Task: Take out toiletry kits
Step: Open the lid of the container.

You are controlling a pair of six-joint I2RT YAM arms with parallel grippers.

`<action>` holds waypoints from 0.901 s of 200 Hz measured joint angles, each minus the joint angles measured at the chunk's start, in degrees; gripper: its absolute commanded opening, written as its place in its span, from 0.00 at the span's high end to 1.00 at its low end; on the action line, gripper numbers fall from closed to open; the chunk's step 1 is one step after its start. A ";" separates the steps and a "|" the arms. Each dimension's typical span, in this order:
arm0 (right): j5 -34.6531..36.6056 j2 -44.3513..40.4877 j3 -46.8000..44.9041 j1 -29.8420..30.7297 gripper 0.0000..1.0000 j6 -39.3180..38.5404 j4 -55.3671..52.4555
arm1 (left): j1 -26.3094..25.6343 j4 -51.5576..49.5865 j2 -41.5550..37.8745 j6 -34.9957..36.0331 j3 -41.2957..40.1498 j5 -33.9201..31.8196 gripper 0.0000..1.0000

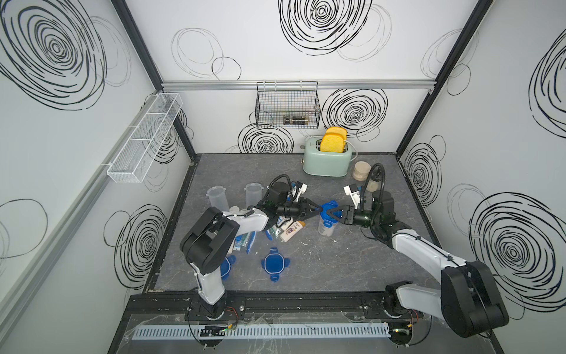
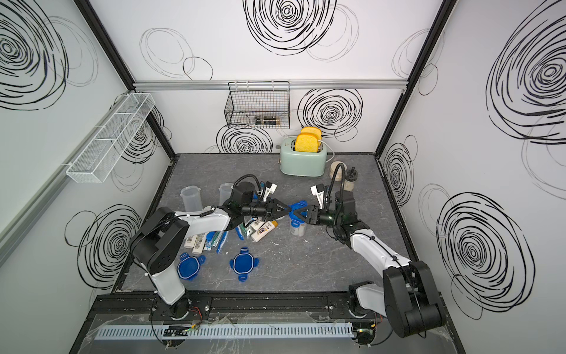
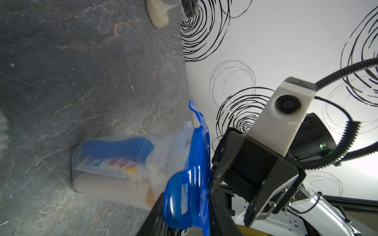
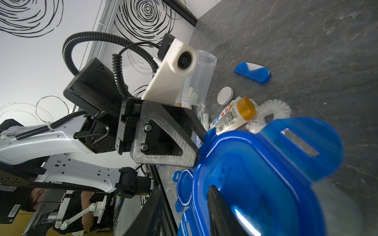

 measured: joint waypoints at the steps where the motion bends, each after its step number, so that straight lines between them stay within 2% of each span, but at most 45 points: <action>1: 0.00 0.00 0.00 0.00 0.60 -0.02 0.00 | 0.02 -0.04 0.00 0.02 0.00 0.00 0.69; 24: 0.02 0.02 0.02 0.00 0.60 -0.26 -0.09 | 0.24 -0.94 -0.22 0.55 0.09 -0.24 0.73; 100: -0.39 0.37 0.04 0.04 0.60 -0.79 0.20 | 0.24 -6.67 -2.05 5.55 1.33 -2.34 0.74; 180: -0.85 0.68 0.37 0.11 0.60 -1.49 -0.07 | -0.33 -8.50 -3.30 7.67 2.56 -3.67 0.91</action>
